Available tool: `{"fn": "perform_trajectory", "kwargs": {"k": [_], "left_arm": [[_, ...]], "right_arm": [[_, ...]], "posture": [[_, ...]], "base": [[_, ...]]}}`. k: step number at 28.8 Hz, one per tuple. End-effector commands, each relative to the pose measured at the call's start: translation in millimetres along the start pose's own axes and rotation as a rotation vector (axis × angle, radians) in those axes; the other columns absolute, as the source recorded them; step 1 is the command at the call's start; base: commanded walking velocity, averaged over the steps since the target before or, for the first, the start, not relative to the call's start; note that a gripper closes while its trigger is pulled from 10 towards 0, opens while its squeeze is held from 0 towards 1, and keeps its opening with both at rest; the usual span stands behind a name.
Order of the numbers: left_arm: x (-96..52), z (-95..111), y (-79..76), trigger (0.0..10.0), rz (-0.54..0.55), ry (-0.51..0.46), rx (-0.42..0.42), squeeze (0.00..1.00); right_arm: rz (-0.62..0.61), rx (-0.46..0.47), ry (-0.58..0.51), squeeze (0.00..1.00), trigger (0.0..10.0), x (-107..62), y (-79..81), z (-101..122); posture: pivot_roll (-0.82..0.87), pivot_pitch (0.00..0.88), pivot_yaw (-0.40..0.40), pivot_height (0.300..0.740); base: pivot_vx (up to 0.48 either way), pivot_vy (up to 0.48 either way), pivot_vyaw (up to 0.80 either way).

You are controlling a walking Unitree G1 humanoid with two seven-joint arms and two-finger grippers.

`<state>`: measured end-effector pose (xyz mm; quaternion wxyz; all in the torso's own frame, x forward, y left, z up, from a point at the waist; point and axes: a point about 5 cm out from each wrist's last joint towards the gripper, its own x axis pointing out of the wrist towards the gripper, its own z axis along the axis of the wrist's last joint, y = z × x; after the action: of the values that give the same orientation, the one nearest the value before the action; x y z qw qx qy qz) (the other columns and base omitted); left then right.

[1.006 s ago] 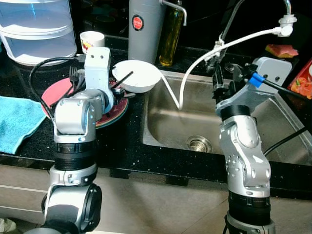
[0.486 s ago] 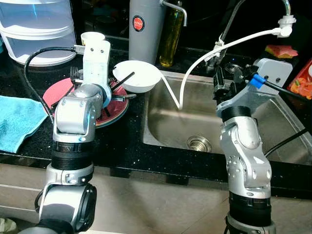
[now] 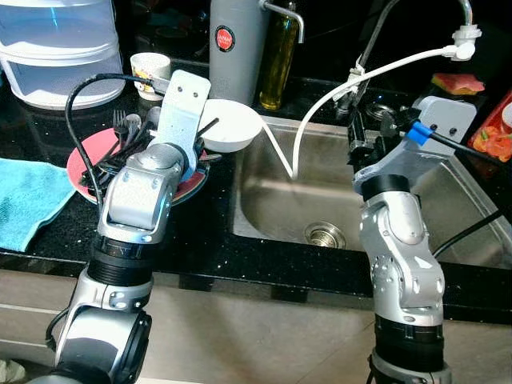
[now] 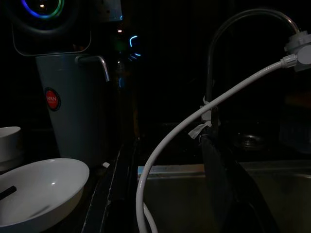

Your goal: Kitchen organization

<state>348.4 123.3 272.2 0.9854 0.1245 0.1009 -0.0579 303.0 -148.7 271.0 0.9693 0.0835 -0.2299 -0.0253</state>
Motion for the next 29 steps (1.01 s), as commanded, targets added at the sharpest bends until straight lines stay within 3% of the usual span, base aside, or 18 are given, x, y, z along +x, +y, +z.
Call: {"fn": "perform_trajectory", "kwargs": {"k": [1, 9, 18, 19, 20, 21, 23, 24, 29], "left_arm": [[1.4, -6.2, -0.1, 10.0, -0.005, 0.033, 0.014, 0.00], [5.1, -13.7, 10.1, 10.0, 0.074, 0.044, 0.130, 0.00], [5.0, -21.5, 12.5, 10.0, 0.057, 0.104, 0.080, 0.00], [4.9, -21.9, 12.6, 7.9, 0.057, 0.105, 0.081, 0.00], [4.8, -22.1, 12.7, 7.9, 0.058, 0.105, 0.081, 0.00], [4.7, -22.5, 12.6, 0.9, 0.057, 0.105, 0.080, 0.00], [4.6, -22.8, 12.6, 0.9, 0.057, 0.105, 0.079, 0.00], [4.7, -23.0, 12.8, 0.0, 0.060, 0.105, 0.075, 0.00], [5.0, -22.2, 10.5, 0.0, 0.060, 0.097, 0.058, 0.00]], "right_arm": [[0.000, 0.007, 0.007, 0.00, 10.0, -2.4, -0.5, 0.5], [-0.003, 0.026, 0.018, 0.00, 10.0, -6.4, 4.3, -3.0], [-0.012, 0.033, 0.027, 0.00, 10.0, -9.1, 3.7, -6.0], [-0.011, 0.034, 0.027, 0.00, 10.0, -9.1, 4.0, -6.2], [-0.010, 0.035, 0.027, 0.00, 10.0, -9.1, 4.2, -6.3], [-0.009, 0.037, 0.028, 0.00, 10.0, -9.0, 4.5, -6.6], [-0.008, 0.039, 0.029, 0.00, 10.0, -9.0, 4.8, -6.9], [-0.005, 0.041, 0.031, 0.00, 10.0, -8.6, 5.6, -7.4], [0.006, 0.050, 0.027, 0.00, 10.0, -7.2, 8.7, -7.5]], "posture": [[0.20, 0.019, -0.088, 0.740], [0.22, 0.031, -0.063, 0.740], [0.24, 0.034, -0.058, 0.740], [0.25, 0.034, -0.060, 0.740], [0.25, 0.034, -0.060, 0.740], [0.25, 0.033, -0.065, 0.740], [0.25, 0.033, -0.065, 0.740], [0.25, 0.034, -0.064, 0.740], [0.25, 0.023, -0.060, 0.740]], "base": [[0.000, 0.000, 0.00], [0.000, 0.000, 0.00], [0.000, 0.000, 0.00], [0.000, 0.000, 0.00], [0.000, 0.000, 0.00], [0.000, 0.000, 0.00], [0.000, 0.000, 0.00], [0.000, 0.000, 0.00], [0.000, 0.000, 0.00]]}}
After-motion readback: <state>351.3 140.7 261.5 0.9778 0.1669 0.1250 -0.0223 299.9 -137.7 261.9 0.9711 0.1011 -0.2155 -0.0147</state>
